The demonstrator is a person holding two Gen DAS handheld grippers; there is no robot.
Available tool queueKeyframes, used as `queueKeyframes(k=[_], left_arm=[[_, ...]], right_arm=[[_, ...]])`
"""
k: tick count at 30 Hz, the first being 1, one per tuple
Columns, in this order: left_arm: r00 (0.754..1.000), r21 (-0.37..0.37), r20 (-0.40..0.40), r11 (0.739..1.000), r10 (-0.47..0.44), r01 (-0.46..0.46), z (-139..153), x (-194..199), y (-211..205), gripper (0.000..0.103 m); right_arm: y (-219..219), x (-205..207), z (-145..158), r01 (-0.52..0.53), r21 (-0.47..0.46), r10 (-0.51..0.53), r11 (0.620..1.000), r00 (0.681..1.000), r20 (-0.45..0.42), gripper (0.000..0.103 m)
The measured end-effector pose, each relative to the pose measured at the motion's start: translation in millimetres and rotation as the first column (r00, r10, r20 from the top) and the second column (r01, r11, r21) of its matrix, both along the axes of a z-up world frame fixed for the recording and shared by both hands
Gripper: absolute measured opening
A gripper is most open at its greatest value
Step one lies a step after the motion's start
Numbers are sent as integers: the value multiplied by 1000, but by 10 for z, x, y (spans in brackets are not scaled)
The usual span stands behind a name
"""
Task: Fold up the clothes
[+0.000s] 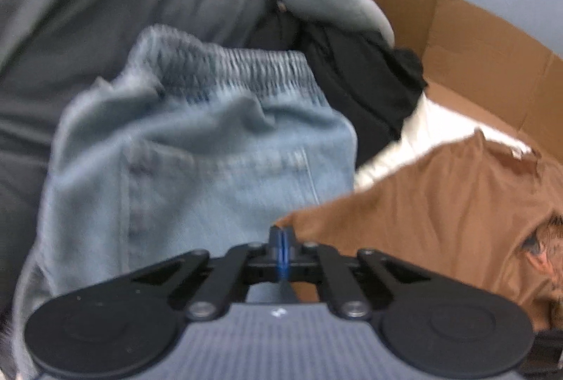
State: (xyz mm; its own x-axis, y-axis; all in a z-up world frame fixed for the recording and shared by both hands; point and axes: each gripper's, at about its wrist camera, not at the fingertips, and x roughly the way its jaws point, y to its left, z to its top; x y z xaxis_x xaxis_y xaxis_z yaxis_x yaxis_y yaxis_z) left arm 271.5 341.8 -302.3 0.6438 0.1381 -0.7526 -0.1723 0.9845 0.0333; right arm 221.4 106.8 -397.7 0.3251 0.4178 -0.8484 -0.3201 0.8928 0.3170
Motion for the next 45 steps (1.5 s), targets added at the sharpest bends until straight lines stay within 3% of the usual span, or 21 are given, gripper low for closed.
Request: queueKeyframes(k=[6,11,14,17,19,24,29,32,35,39,43,45], left_arm=[[998,67,65,998,-18,14,266,111,-24,1],[999,106,-30,994,24,-21,60,246,41,2],[996,135,-72,990,57,-47,-35,250,61,13],[997,154,-50,986,66,-58,-9,165,47,38],[998,167,-24,984,63,-58,43,76,12,41],[998,109,2,992,62,-62,119,-213,-59,42],[1000,46,-9,999,11,-10,76,-468,-272,40],[998,-8,-41,998,-56,55,-29,-518,-415,34],[991,-49,-78,993,-108,104,-170,-558,-540,21],[980,-19,-122,988,-155,153,-378,-499,-645,20],[978,48,-165,990,-127,136,-436,-470,-633,18],[976,82,-185,988,-111,128,-464,-455,-627,8]], right_arm=[[21,3,1,1,-7,-1,1000,1000,1,26],[24,7,10,4,-9,-4,1000,1000,-1,26],[21,5,20,4,-8,-4,1000,1000,-1,26],[15,14,69,3,-5,-3,1000,1000,7,26],[-10,7,131,15,10,-15,1000,1000,21,27],[-14,-27,310,34,57,-38,998,997,65,27],[126,-51,342,-15,77,10,997,998,69,27],[228,-38,230,-44,69,41,997,998,39,27],[258,-11,141,-45,36,44,998,999,29,29],[250,5,118,-48,33,47,998,999,23,29],[202,-26,189,-64,54,62,997,998,27,29],[146,-55,273,-77,58,75,995,997,33,29]])
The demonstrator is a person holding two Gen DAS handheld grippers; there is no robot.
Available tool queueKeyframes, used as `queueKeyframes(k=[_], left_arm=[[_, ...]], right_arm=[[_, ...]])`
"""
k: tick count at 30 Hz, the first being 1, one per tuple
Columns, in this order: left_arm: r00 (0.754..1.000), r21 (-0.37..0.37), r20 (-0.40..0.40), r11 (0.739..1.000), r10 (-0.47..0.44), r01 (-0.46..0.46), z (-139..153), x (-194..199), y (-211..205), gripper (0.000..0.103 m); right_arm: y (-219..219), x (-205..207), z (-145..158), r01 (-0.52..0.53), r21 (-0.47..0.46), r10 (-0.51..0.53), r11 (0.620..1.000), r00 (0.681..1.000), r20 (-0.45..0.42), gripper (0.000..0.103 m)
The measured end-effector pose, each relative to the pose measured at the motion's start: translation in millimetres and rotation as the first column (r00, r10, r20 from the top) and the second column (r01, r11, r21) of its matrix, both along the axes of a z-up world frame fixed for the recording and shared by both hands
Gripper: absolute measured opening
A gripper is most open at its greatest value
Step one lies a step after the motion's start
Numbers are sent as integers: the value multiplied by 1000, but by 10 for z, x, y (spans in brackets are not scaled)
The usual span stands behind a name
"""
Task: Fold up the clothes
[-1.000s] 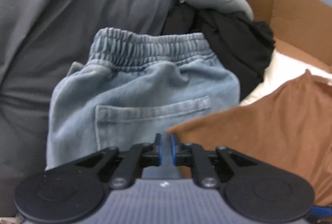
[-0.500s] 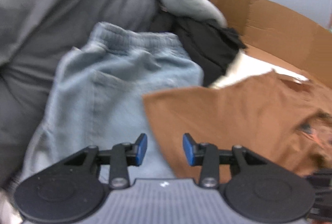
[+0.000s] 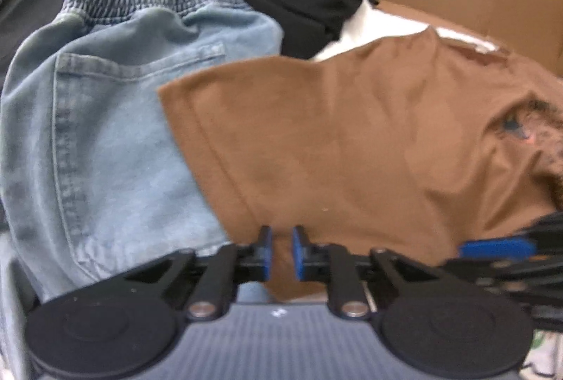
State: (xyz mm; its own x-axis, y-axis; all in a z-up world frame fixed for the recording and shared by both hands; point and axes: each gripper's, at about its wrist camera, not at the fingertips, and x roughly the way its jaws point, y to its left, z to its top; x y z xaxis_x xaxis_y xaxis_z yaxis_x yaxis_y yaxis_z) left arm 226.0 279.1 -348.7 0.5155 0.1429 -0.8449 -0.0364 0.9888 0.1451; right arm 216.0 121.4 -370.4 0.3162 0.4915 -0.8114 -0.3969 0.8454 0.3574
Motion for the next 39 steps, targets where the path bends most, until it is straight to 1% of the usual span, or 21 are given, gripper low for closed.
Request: queueKeyframes(k=[4,6,8,9,13,17,18,20,22,24,26,27,29,31,32,34,35,38,39], left_arm=[[999,73,-32,997,20,-17,-57,29,13,9],[999,67,-30,997,44,-42,-9,0,48,10],[998,55,-19,997,59,-58,64,-38,53,14],[998,49,-13,997,66,-65,101,-58,56,16],[999,34,13,999,37,-37,270,-163,-61,23],[1000,-2,19,1000,9,-9,387,-235,-219,28],[1000,-8,21,1000,0,0,415,-251,-262,30],[1000,-12,0,1000,-11,11,436,-258,-366,33],[999,-27,-30,1000,-14,13,489,-275,-469,33],[999,-47,-44,999,-11,9,597,-291,-542,33],[1000,-65,-14,998,-6,5,819,-328,-584,32],[1000,-93,-11,996,10,-11,930,-327,-566,32],[998,-127,-54,992,19,-26,1123,-277,-555,34],[998,-111,-68,994,-9,1,1310,-259,-603,35],[997,-98,-75,995,-24,17,1417,-250,-634,37],[998,-100,-56,995,-35,29,1631,-258,-696,38],[998,-103,-48,994,-39,34,1721,-271,-735,42],[998,-105,-33,993,-52,49,2000,-332,-897,46],[998,-104,-29,993,-56,53,2094,-356,-959,51]], right_arm=[[-237,-103,249,-44,-7,45,999,999,28,29],[-397,-188,392,-80,-16,80,997,996,48,30],[-593,-292,523,-111,-34,113,993,991,75,34],[-716,-348,568,-117,-43,121,992,989,81,34],[-1268,-583,729,-123,-67,128,990,988,84,34],[-1679,-765,903,-162,-139,176,977,979,99,34],[-1770,-802,945,-167,-155,184,974,978,100,34],[-1933,-869,1033,-168,-176,187,970,978,94,34],[-2122,-932,1135,-158,-186,174,970,982,75,35],[-2300,-988,1267,-144,-199,160,969,985,63,35],[-2436,-1041,1445,-118,-206,133,971,989,61,38],[-2505,-1064,1552,-99,-207,113,973,992,59,39],[-2614,-1105,1790,-57,-202,71,978,995,64,48],[-2703,-1145,2040,-13,-178,28,984,996,82,51],[-2739,-1160,2157,4,-161,10,987,996,84,55],[-2793,-1193,2370,25,-123,-15,992,996,83,56],[-2807,-1214,2465,38,-118,-27,992,996,88,57],[-2860,-1294,2719,63,-88,-54,994,994,98,59],[-2882,-1333,2808,68,-71,-61,995,993,103,61]])
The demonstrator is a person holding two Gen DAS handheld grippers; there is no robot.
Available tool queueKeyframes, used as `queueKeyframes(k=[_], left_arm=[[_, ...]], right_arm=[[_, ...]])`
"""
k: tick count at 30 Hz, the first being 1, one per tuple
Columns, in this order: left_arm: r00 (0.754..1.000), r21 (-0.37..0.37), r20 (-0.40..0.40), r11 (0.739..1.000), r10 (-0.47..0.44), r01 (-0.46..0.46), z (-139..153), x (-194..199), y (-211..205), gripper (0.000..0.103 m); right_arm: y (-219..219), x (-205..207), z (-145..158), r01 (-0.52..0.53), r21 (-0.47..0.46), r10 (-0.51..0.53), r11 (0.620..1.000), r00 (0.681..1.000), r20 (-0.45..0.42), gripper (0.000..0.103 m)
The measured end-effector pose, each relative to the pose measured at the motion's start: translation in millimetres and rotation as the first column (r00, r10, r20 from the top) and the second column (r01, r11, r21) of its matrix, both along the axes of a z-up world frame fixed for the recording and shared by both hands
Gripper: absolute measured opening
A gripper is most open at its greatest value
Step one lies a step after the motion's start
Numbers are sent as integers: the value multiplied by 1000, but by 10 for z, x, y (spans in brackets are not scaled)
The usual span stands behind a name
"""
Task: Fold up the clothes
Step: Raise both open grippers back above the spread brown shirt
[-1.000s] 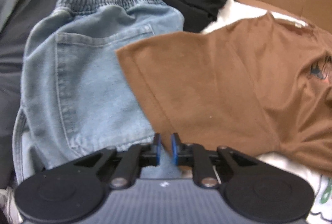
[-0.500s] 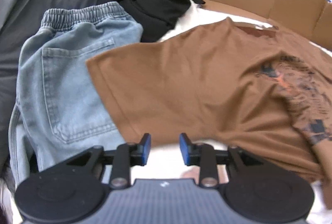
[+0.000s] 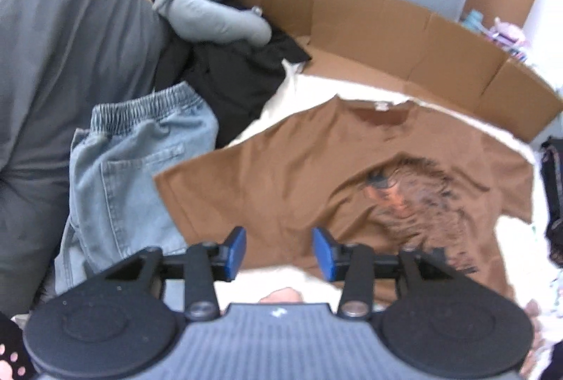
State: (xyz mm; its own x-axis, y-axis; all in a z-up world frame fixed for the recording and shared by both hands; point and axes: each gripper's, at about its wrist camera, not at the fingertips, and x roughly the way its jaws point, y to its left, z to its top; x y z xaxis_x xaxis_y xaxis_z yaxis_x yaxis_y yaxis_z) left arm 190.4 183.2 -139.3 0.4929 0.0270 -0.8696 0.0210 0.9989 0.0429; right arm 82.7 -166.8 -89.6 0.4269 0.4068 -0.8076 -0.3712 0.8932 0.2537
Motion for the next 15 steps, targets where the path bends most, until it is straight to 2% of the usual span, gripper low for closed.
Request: queueKeyframes(k=[4,5,6,8,10,15], left_arm=[[1000,4,16,1000,-16,16,377,-97,-247,64],[1000,10,22,1000,-13,12,446,-140,-307,72],[1000,16,27,1000,-9,9,514,-183,-367,84],[999,3,32,1000,7,-7,635,-275,-451,93],[999,-12,39,1000,15,-15,748,-371,-534,94],[998,-7,50,999,34,-34,910,-512,-641,102]], right_arm=[[-83,-155,331,20,31,-20,999,999,25,66],[-105,-200,416,24,35,-25,999,999,37,68],[-133,-241,495,31,44,-34,999,998,51,70],[-207,-316,639,53,72,-58,996,995,76,82],[-307,-378,711,77,114,-87,990,993,80,92],[-538,-518,833,120,150,-133,981,987,85,95]])
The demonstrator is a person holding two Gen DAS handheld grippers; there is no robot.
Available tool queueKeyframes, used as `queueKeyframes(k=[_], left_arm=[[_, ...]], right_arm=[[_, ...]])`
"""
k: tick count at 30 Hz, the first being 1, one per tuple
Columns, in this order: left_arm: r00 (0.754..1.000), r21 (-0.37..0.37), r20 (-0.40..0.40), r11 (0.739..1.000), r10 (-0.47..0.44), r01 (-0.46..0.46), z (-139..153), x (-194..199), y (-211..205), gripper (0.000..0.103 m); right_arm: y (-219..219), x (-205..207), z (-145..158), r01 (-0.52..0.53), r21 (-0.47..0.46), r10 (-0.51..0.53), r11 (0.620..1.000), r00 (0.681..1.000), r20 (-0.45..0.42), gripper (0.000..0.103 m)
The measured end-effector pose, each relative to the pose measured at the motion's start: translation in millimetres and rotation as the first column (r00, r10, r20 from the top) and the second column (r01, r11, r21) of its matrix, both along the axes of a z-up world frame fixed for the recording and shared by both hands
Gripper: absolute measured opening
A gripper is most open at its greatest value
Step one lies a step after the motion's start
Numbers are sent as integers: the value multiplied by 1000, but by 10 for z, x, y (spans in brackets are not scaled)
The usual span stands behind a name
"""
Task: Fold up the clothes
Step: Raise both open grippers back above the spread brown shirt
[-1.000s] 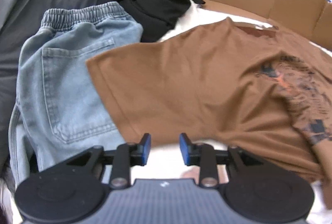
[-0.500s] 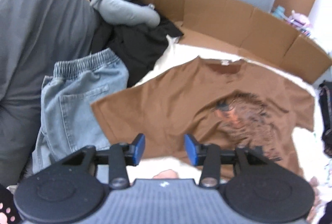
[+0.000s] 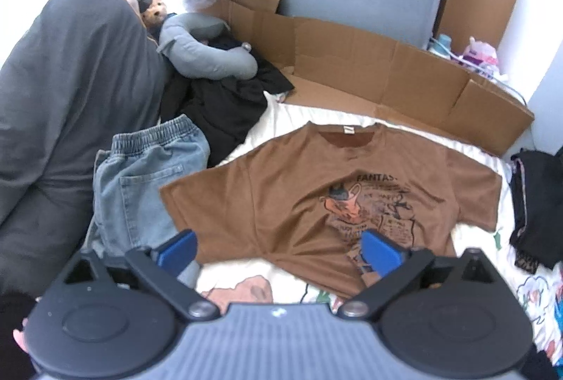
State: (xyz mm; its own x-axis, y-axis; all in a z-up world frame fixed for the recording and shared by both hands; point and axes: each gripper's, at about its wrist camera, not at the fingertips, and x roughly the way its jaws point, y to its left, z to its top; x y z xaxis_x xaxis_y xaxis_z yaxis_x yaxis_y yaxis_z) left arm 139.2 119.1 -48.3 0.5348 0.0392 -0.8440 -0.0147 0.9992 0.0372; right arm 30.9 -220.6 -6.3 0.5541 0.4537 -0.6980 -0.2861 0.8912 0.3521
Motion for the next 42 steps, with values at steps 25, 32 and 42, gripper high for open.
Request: queueKeyframes(k=[25,32,42], left_arm=[[995,-138,-88,990,-41,28,-898,-128,-446,100],[986,-57,-165,998,-36,27,-1695,-293,-466,97],[974,-56,-221,997,-57,46,-2206,-415,-654,95]], right_arm=[[-428,169,-451,93,-24,-93,995,995,22,96],[-455,207,-991,56,-24,-55,998,998,34,96],[-524,116,-2120,116,31,-114,993,992,-57,96]])
